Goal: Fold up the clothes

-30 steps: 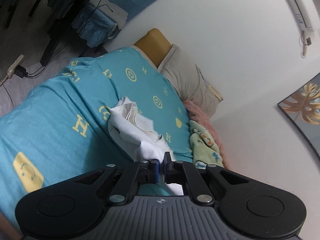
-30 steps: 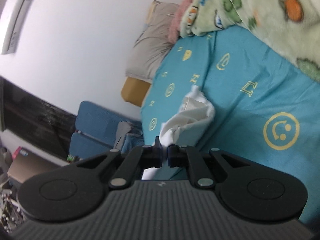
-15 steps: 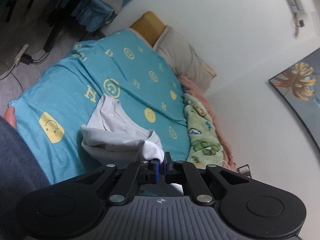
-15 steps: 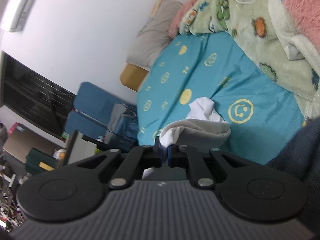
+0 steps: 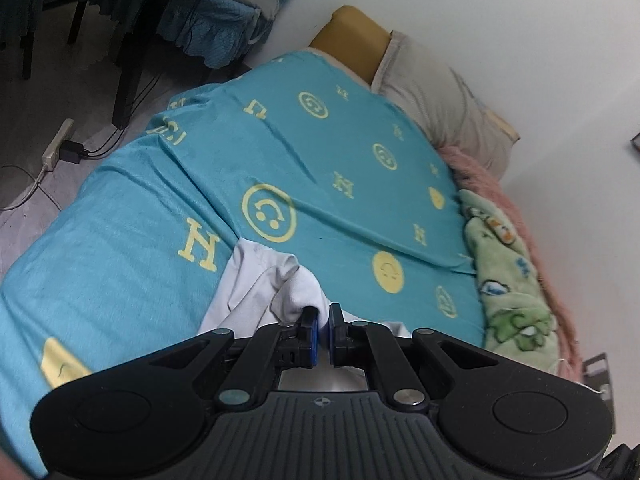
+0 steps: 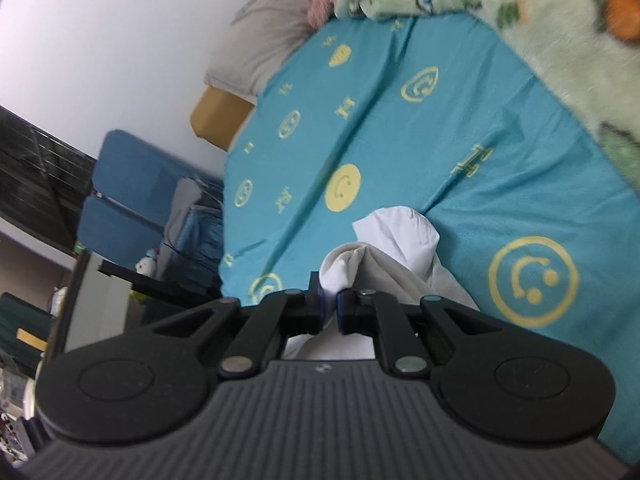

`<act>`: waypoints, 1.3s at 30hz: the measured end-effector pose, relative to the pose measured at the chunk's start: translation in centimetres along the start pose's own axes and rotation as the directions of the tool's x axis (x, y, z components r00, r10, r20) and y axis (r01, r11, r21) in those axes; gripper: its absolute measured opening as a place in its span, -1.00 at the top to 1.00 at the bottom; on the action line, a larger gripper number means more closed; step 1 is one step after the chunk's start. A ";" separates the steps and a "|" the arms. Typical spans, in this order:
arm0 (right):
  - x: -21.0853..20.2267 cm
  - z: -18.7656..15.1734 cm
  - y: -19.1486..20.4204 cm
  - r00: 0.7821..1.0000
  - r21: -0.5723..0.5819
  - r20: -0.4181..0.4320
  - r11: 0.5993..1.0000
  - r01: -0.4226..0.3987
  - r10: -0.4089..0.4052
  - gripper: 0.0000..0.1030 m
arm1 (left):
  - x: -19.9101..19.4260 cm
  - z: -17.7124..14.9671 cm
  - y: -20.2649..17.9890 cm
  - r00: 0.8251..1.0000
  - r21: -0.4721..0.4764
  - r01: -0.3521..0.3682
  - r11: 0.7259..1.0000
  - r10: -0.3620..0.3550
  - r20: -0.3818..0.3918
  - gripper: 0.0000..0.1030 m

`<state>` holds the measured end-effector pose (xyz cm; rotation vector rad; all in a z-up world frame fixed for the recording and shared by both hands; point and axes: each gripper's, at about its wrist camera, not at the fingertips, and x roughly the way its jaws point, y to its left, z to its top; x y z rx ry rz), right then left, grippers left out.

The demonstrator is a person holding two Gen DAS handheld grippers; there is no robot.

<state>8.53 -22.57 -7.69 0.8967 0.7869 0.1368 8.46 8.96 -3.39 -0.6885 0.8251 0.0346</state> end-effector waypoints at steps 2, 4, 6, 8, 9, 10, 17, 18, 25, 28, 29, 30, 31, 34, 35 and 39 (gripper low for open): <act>2.1 0.7 -0.2 1.000 -0.007 -0.019 1.000 0.013 -0.013 0.80 | 2.0 0.3 0.6 1.000 -0.003 -0.013 1.000 0.013 -0.012 0.89; 3.4 0.9 -0.1 0.999 -0.037 -0.032 0.999 0.025 -0.027 0.79 | 3.8 0.5 1.1 0.999 -0.008 -0.025 1.000 0.024 -0.024 0.89; 4.6 1.1 -0.1 0.998 -0.067 -0.043 0.997 0.038 -0.040 0.79 | 5.2 0.8 1.5 0.999 0.005 -0.043 0.999 0.043 -0.033 0.89; 5.7 1.2 0.0 0.997 -0.095 -0.054 0.994 0.050 -0.055 0.78 | 6.1 0.8 1.5 0.998 0.037 -0.058 0.998 0.059 -0.034 0.88; 6.1 1.2 0.0 0.996 -0.102 -0.056 0.993 0.057 -0.063 0.78 | 6.4 0.8 1.5 0.997 0.053 -0.062 0.997 0.063 -0.035 0.88; 6.3 1.2 0.0 0.996 -0.108 -0.058 0.992 0.063 -0.070 0.77 | 6.6 0.8 1.4 0.997 0.068 -0.060 0.996 0.063 -0.038 0.89; 4.8 0.4 0.9 0.999 -0.149 -0.052 0.989 -0.001 -0.007 -0.65 | 4.9 -0.1 0.8 0.999 0.148 0.022 0.989 -0.016 -0.040 -0.09; 4.4 0.2 1.1 0.999 -0.159 -0.046 0.987 -0.017 0.010 -0.63 | 4.4 -0.4 0.6 0.999 0.168 0.022 0.986 -0.017 -0.033 -0.18; 3.3 -1.4 2.9 0.999 -0.329 -0.035 0.944 -0.004 -0.008 -0.57 | 3.8 -2.5 -1.4 0.999 0.357 -0.016 0.934 0.026 -0.023 -0.47; 4.5 -1.5 3.3 0.998 -0.390 -0.051 0.921 0.015 -0.038 -0.34 | 4.5 -3.4 -2.2 0.998 0.436 -0.041 0.899 0.055 -0.020 -0.47; 5.0 -1.6 3.2 0.997 -0.408 -0.053 0.912 0.030 -0.056 -0.28 | 5.0 -3.5 -2.3 0.998 0.446 -0.053 0.894 0.068 -0.018 -0.47; 5.5 -1.7 3.1 0.996 -0.426 -0.054 0.904 0.044 -0.074 -0.25 | 5.5 -3.6 -2.4 0.996 0.453 -0.066 0.889 0.082 -0.016 -0.47; 6.0 -1.9 2.9 0.994 -0.444 -0.055 0.894 0.059 -0.093 -0.20 | 6.0 -3.7 -2.3 0.995 0.460 -0.081 0.884 0.099 -0.015 -0.47; 7.6 -2.2 2.6 0.988 -0.496 -0.055 0.862 0.101 -0.148 -0.12 | 7.9 -4.1 -2.0 0.987 0.491 -0.130 0.861 0.159 -0.018 -0.47; 8.1 -2.3 2.5 0.985 -0.513 -0.054 0.850 0.115 -0.166 -0.12 | 8.5 -4.3 -1.9 0.984 0.502 -0.140 0.854 0.175 -0.022 -0.47; 8.9 -2.7 2.5 0.980 -0.548 -0.044 0.825 0.140 -0.195 -0.15 | 9.3 -5.1 -1.7 0.980 0.536 -0.160 0.829 0.198 -0.012 -0.48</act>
